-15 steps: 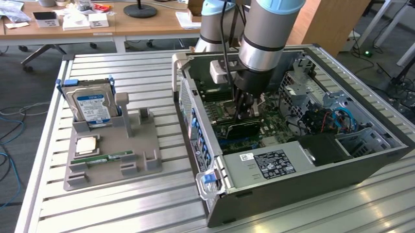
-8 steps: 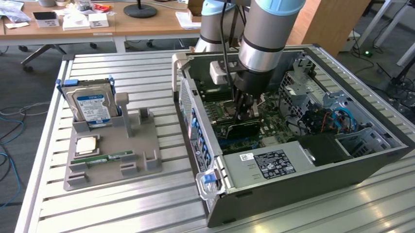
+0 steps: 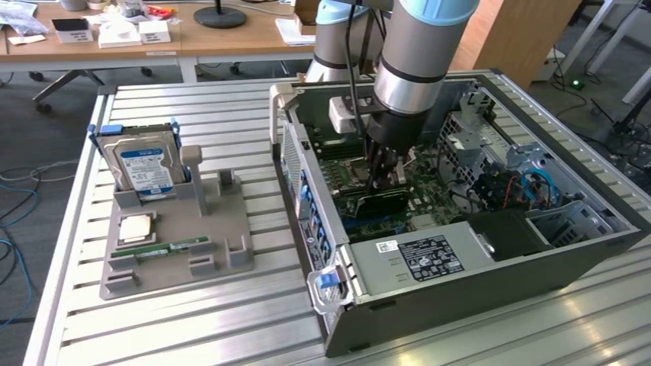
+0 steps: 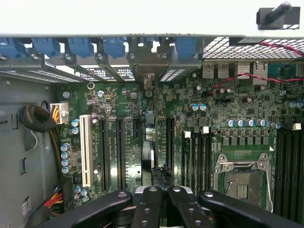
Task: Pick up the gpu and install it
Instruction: 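Press down on the gpu until it lock into place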
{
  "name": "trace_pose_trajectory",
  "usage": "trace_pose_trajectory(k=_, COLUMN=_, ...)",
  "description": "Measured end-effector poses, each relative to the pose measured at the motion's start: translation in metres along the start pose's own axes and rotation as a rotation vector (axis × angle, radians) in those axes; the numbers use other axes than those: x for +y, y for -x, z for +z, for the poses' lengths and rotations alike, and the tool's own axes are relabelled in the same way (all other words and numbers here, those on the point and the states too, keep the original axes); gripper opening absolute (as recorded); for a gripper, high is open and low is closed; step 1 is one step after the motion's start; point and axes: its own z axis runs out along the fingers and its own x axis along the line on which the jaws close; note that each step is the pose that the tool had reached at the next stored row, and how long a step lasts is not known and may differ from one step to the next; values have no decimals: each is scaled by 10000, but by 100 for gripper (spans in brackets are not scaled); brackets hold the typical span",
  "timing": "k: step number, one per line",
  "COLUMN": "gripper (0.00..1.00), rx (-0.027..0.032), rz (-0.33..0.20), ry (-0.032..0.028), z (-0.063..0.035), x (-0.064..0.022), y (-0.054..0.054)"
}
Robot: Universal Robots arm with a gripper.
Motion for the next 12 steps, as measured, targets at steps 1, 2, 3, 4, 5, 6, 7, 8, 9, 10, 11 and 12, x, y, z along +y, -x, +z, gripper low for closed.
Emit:
trace_pose_trajectory(k=1, gripper=10, rx=-5, rz=0, ry=-3, z=6, x=0, y=0)
trace_pose_trajectory(k=2, gripper=10, rx=-4, rz=0, ry=-2, z=12, x=0, y=0)
trace_pose_trajectory(k=3, gripper=10, rx=-1, rz=0, ry=-1, z=15, x=0, y=-1)
trace_pose_trajectory(k=4, gripper=10, rx=1, rz=0, ry=0, z=15, x=0, y=-1)
trace_pose_trajectory(k=5, gripper=10, rx=1, rz=0, ry=0, z=15, x=0, y=-1)
trace_pose_trajectory(k=6, gripper=10, rx=1, rz=0, ry=1, z=15, x=0, y=-1)
trace_pose_trajectory(k=7, gripper=10, rx=1, rz=0, ry=1, z=16, x=0, y=-1)
trace_pose_trajectory(k=8, gripper=10, rx=0, rz=0, ry=0, z=16, x=0, y=-1)
trace_pose_trajectory(k=9, gripper=10, rx=-2, rz=1, ry=-1, z=17, x=0, y=1)
trace_pose_trajectory(k=10, gripper=10, rx=-3, rz=2, ry=-2, z=18, x=1, y=6)
trace_pose_trajectory(k=11, gripper=10, rx=-1, rz=2, ry=-1, z=17, x=1, y=11)
trace_pose_trajectory(k=12, gripper=10, rx=0, rz=0, ry=0, z=17, x=0, y=13)
